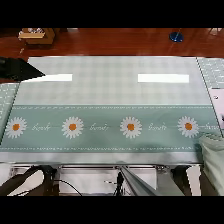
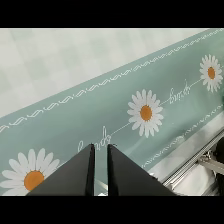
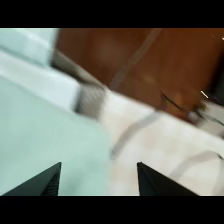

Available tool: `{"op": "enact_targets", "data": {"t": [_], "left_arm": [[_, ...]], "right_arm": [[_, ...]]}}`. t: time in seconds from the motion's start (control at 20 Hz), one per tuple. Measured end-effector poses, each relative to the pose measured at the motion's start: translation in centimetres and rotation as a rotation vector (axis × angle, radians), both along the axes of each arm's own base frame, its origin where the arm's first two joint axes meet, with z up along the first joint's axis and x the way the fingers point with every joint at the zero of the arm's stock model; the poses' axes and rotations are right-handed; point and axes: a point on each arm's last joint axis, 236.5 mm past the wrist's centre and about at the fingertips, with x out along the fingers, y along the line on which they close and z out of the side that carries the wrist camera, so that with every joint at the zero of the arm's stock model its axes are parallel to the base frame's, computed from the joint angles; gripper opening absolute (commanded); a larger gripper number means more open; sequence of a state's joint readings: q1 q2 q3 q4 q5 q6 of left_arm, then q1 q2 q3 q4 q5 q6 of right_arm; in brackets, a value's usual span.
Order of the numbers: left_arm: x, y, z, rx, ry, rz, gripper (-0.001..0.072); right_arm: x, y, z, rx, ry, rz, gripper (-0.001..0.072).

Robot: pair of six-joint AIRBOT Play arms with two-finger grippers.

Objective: Fold the shirts.

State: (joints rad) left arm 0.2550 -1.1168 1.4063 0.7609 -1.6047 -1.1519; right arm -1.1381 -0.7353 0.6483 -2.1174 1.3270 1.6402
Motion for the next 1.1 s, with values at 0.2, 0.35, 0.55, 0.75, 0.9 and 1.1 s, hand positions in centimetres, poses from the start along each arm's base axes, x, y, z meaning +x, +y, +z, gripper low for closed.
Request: {"op": "enact_targets", "data": {"t": [0.2,0.35,0.55,0.75,0.9,1.1], "left_arm": [[1.2,0.1,0.1,0.006,-0.044,0.010,0.0720],[4.0,0.1,-0.1,0.006,-0.110,0.057,0.0702],[6.5,-0.9,-3.4,0.149,-0.131,0.041,0.0681],[6.7,-0.6,-8.2,0.451,-0.071,0.034,0.0680],[7.2,0.0,-10.0,0.556,-0.022,0.103,0.0682],[7.0,0.7,-12.8,0.617,0.091,0.171,0.0680]], "right_arm": [[15.9,-2.3,4.1,-0.107,-0.547,0.247,0.0480],[27.5,1.1,8.8,-0.041,-0.821,0.505,0.0483],[36.0,10.7,9.0,0.230,-0.846,0.816,0.0484],[36.9,17.5,6.2,0.381,-0.622,1.087,0.0509],[36.8,18.1,4.9,0.339,-0.462,1.194,0.0604],[36.8,17.6,3.8,0.299,-0.358,1.212,0.0603]]}}
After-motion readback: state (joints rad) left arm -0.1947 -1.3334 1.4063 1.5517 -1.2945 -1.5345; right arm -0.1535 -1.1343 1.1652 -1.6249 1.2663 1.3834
